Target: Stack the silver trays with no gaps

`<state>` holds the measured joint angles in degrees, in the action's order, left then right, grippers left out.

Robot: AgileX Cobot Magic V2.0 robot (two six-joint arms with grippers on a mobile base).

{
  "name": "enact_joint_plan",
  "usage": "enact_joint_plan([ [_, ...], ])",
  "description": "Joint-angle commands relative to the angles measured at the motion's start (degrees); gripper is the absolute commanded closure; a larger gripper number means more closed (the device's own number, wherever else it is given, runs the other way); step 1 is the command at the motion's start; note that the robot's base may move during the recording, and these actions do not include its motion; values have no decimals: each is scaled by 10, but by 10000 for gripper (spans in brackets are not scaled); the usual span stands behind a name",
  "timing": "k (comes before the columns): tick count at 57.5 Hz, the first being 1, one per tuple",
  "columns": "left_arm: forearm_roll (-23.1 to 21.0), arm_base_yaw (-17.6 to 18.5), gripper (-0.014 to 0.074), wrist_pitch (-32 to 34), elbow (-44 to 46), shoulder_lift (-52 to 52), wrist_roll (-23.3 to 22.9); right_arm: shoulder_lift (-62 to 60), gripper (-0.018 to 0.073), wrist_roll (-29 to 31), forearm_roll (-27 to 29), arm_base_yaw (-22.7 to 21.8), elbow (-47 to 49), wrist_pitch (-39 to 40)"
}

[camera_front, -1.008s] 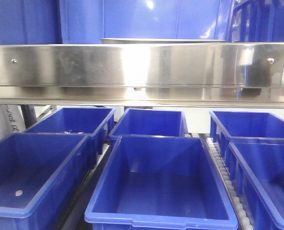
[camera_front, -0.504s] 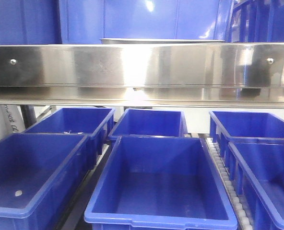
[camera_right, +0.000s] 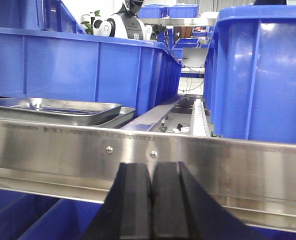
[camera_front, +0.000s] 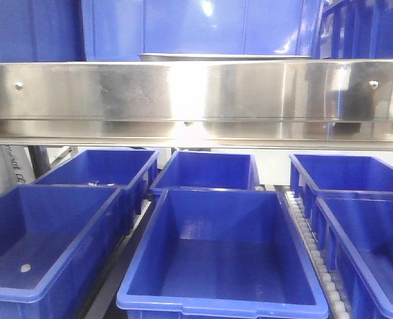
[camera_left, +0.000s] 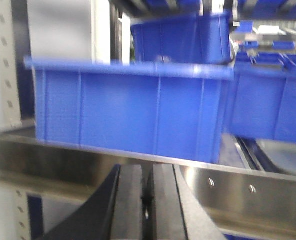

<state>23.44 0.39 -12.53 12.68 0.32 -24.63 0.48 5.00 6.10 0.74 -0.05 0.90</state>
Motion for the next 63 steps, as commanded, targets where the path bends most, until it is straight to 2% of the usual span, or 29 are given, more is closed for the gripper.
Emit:
enact_joint_plan([
  [1, -41, -2, 602, 43, -30, -3, 3, -5, 637, 5, -5, -3, 1, 13],
  [6, -69, -2, 602, 99, -68, -3, 5, -5, 637, 5, -5, -3, 1, 13],
  [10, -94, -2, 602, 109, -83, -3, 25, -5, 637, 5, -5, -3, 1, 13],
  [19, -171, -2, 602, 108, -100, -3, 141, -5, 637, 5, -5, -3, 1, 13],
  [26, -171, -1, 602, 119, -120, -3, 170, -5, 637, 5, -5, -3, 1, 13],
  [38, -171, 12, 602, 104, -127, -3, 175, -5, 637, 5, -5, -3, 1, 13],
  [43, -174, 12, 602, 109, -127, -3, 200, -5, 637, 5, -5, -3, 1, 13],
  [48, -196, 12, 602, 108, -127, -3, 226, -5, 637, 5, -5, -3, 1, 13],
  [63, -201, 12, 602, 105, -127, -3, 227, -5, 637, 5, -5, -3, 1, 13],
])
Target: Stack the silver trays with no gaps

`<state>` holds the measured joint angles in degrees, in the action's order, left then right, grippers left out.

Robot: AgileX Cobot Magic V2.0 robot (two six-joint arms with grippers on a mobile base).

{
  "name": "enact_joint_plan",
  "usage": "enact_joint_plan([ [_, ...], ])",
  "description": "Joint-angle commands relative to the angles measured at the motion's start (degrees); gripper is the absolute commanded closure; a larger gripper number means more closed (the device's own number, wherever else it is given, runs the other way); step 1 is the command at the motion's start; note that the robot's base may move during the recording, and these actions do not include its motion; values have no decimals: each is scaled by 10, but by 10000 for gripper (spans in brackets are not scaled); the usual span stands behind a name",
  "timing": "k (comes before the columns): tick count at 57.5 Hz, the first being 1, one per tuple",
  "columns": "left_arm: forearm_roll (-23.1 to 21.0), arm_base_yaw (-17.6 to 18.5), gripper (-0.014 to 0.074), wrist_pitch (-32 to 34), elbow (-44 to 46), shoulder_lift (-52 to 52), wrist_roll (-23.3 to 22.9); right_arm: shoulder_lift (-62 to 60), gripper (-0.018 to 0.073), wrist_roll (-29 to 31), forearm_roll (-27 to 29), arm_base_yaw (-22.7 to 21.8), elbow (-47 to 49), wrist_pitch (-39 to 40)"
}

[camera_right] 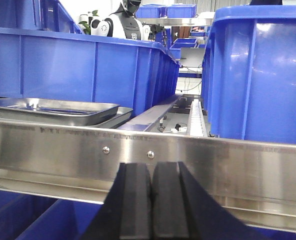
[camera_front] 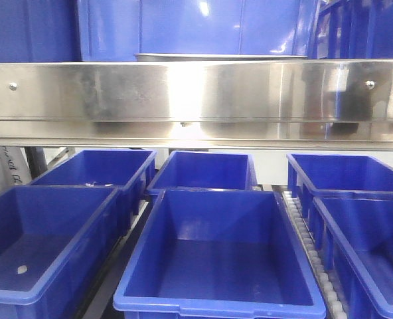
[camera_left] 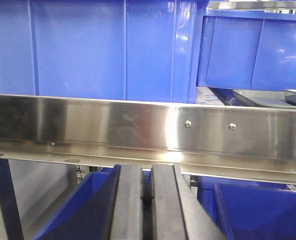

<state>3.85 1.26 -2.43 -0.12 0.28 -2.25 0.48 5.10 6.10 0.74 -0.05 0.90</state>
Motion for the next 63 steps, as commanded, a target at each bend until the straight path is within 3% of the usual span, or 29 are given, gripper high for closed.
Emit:
enact_joint_plan([
  [1, -5, 3, 602, 4, 1, -3, 3, -5, 637, 4, -5, -3, 1, 13],
  [18, -5, 32, 602, 4, 1, -3, 3, -5, 637, 4, -5, -3, 1, 13],
  [63, -5, 18, 602, 4, 1, -3, 3, -5, 637, 4, -5, -3, 1, 13],
])
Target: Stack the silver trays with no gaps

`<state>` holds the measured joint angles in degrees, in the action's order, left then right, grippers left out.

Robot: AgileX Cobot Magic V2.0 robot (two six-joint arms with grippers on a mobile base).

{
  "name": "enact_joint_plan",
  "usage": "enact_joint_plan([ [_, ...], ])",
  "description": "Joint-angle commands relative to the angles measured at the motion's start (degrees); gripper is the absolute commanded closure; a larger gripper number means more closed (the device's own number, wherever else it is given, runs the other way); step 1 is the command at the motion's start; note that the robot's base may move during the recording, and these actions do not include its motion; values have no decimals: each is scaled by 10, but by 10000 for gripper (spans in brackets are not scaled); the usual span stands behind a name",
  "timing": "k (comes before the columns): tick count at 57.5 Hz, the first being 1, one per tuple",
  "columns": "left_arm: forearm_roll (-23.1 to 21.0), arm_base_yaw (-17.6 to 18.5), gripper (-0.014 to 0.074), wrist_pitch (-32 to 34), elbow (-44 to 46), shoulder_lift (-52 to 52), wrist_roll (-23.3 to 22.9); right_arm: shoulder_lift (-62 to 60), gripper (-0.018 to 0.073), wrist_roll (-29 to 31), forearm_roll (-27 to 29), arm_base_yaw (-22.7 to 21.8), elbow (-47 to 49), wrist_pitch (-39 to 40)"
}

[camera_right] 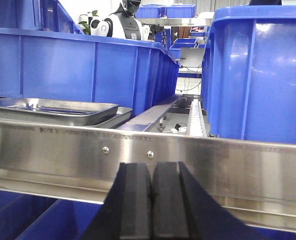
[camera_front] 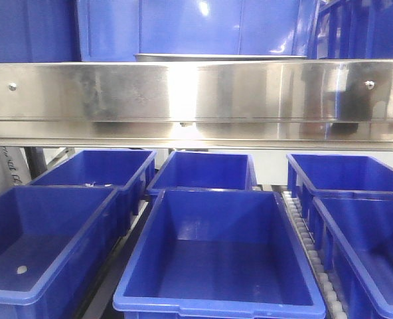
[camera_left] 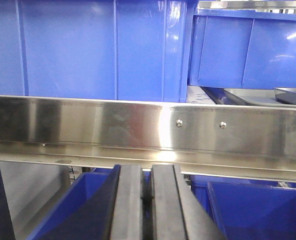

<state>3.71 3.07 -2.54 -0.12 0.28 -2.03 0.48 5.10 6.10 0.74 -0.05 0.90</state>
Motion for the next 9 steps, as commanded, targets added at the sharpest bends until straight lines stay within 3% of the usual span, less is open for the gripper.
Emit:
enact_joint_plan([
  [1, -3, 0, 602, 5, 1, -3, 1, -5, 637, 4, -5, -3, 1, 13],
  [9, -3, 0, 602, 5, 1, -3, 1, -5, 637, 4, -5, -3, 1, 13],
])
